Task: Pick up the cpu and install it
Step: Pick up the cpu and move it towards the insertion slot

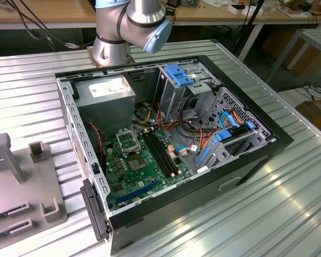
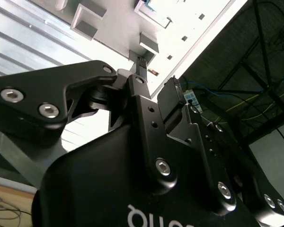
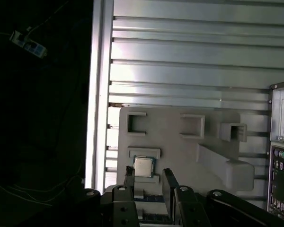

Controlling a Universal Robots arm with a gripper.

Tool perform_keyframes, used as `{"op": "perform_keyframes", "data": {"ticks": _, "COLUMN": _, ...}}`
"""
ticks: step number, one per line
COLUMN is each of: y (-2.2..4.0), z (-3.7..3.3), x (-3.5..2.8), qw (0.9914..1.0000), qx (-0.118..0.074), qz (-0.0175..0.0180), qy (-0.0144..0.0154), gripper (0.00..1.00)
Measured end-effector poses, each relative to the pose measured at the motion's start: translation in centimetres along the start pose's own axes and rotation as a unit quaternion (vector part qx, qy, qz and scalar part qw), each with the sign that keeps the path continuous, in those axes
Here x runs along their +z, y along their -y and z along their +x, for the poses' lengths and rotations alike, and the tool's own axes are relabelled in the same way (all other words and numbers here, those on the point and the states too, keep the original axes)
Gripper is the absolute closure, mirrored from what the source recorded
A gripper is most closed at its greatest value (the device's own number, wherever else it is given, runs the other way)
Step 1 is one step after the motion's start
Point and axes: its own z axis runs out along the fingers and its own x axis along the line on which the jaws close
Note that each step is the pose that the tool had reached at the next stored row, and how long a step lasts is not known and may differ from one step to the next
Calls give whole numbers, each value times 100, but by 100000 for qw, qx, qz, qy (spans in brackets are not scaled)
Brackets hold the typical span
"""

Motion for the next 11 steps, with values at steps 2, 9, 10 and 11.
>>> {"op": "perform_keyframes", "data": {"ticks": 2, "y": 14, "z": 0, "x": 9, "qw": 99999, "qx": 385, "qz": -14, "qy": 18, "gripper": 63}}
{"op": "perform_keyframes", "data": {"ticks": 9, "y": 19, "z": 0, "x": 9, "qw": 99999, "qx": 383, "qz": -12, "qy": 17, "gripper": 63}}
{"op": "perform_keyframes", "data": {"ticks": 10, "y": 19, "z": 0, "x": 9, "qw": 99999, "qx": 383, "qz": -14, "qy": 18, "gripper": 63}}
{"op": "perform_keyframes", "data": {"ticks": 11, "y": 19, "z": 0, "x": 9, "qw": 99999, "qx": 382, "qz": -13, "qy": 18, "gripper": 63}}
